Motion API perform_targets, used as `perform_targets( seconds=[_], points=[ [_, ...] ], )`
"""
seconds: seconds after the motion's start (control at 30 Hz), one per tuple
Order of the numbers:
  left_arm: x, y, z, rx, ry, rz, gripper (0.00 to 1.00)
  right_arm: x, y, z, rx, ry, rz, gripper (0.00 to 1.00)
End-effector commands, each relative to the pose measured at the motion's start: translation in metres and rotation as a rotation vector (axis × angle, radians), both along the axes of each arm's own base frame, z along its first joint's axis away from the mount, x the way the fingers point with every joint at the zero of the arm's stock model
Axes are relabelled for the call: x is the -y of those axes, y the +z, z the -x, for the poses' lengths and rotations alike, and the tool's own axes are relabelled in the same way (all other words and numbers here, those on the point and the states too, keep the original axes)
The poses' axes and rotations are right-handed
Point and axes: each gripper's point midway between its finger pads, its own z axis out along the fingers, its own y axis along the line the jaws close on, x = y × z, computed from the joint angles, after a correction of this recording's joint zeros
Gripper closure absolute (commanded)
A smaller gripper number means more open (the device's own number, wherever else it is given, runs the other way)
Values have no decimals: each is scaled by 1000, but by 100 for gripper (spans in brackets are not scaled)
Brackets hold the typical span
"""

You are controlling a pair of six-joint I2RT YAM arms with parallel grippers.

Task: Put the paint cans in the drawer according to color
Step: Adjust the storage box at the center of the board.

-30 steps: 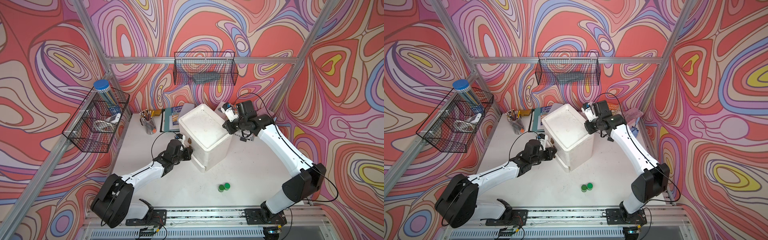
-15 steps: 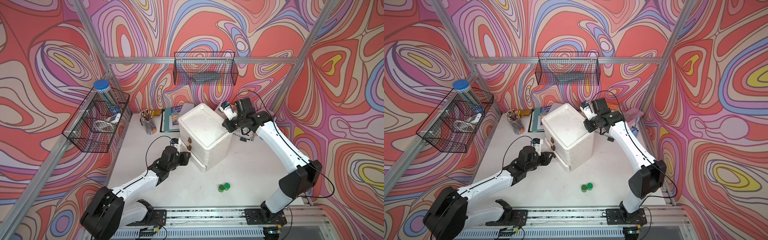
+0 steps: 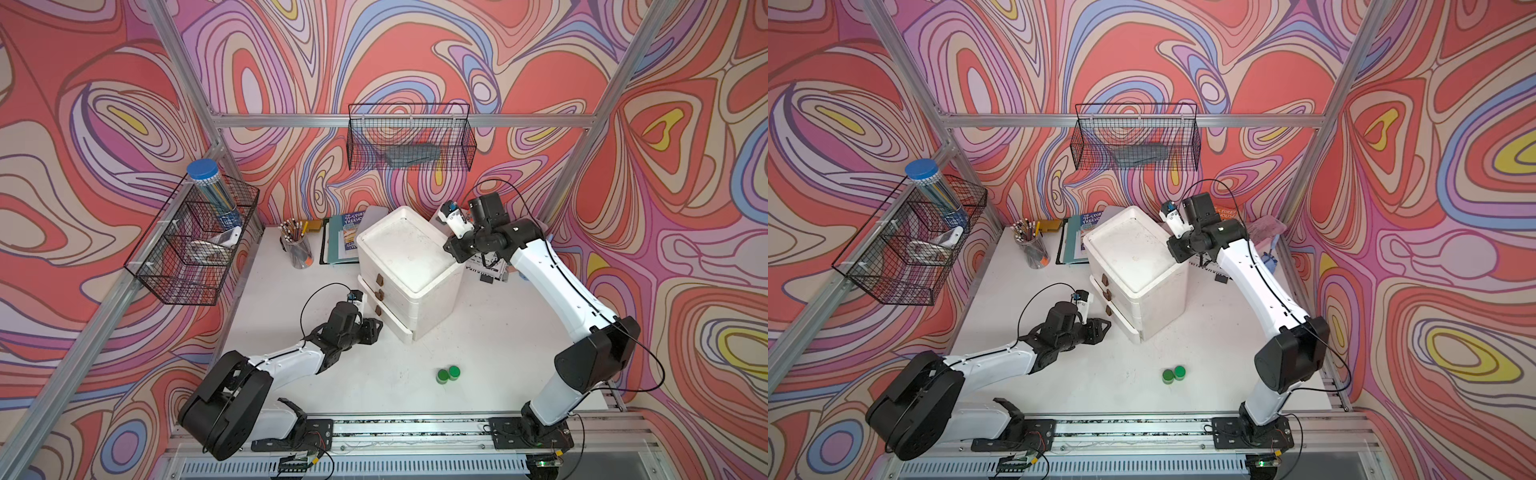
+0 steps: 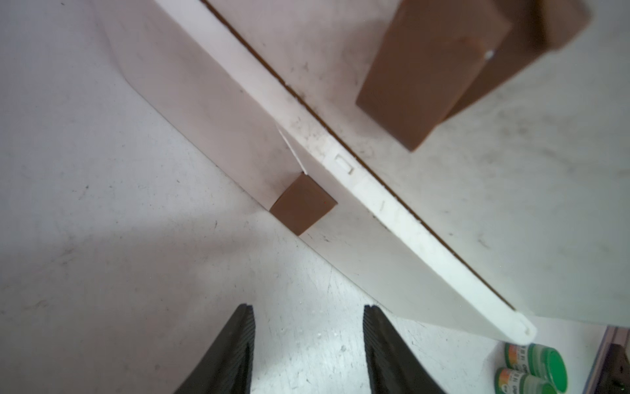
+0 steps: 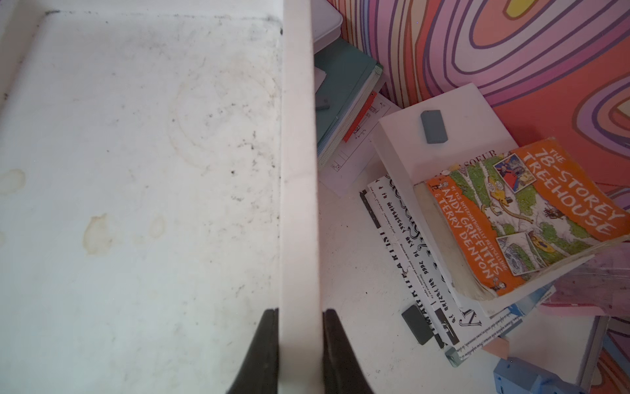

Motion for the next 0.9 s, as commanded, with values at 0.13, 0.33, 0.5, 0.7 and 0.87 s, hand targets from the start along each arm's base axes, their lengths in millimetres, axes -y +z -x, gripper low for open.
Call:
perform_targets(
  seconds=[0.13, 0.33, 0.5, 0.7, 0.87],
  points=[
    [6, 4, -17, 115, -94, -97, 49, -31, -35, -20, 14, 125, -12, 86],
    [-17, 8, -11, 157, -20, -148, 50, -51, -38, -4, 10, 323, -37, 84],
    [-34, 6, 3, 159, 25, -163, 51, -66, -47, -2, -54, 425, -57, 81],
    [-34, 4, 10, 173, -26, -188, 47, -73, -45, -21, -14, 414, -64, 51],
    [-29, 5, 6, 199, -35, -172, 45, -67, -16, -33, 117, 321, -94, 31]
  ],
)
